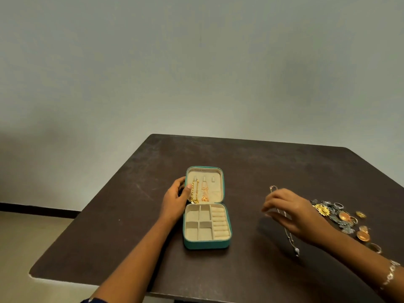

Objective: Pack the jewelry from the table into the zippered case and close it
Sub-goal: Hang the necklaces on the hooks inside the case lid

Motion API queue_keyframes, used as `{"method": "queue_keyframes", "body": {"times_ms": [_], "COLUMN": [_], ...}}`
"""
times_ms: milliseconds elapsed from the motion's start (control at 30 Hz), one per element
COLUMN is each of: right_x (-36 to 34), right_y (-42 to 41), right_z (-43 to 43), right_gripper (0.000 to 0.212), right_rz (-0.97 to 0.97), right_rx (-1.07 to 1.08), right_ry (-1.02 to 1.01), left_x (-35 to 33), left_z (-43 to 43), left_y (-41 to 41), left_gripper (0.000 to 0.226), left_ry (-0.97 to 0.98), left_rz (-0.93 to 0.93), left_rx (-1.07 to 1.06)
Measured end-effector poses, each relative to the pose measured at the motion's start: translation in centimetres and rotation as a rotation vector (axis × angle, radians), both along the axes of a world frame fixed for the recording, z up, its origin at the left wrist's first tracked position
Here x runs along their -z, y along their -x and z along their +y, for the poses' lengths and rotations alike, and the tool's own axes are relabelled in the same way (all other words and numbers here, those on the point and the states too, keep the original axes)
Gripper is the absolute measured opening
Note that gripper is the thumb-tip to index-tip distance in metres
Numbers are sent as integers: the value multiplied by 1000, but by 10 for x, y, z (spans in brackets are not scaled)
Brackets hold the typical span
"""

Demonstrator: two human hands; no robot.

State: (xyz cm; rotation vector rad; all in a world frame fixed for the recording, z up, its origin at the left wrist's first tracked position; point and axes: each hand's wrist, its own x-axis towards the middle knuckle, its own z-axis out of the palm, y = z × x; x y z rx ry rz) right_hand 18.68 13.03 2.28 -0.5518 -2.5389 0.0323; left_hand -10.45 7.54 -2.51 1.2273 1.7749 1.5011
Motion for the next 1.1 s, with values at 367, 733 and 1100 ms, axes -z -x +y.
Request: {"method": "queue_keyframes", "body": {"times_ms": [367, 733, 1100], "right_x": [35, 56, 58], "right_y": [-83, -81, -78], "right_z": [-21, -27, -27], "right_gripper": [22, 26, 21], "right_rz": [-39, -12, -36], "right_rx": [69, 51, 49], "right_ry": [162, 50, -48], "left_x": [-9, -80, -22], "left_z": [-1, 29, 120], "left_y": [-2, -107, -179], "left_gripper": [43, 25, 17], "left_ry": [-4, -128, 323], "left_rz": [-117, 160, 330], "left_rx": [-95, 147, 125]}}
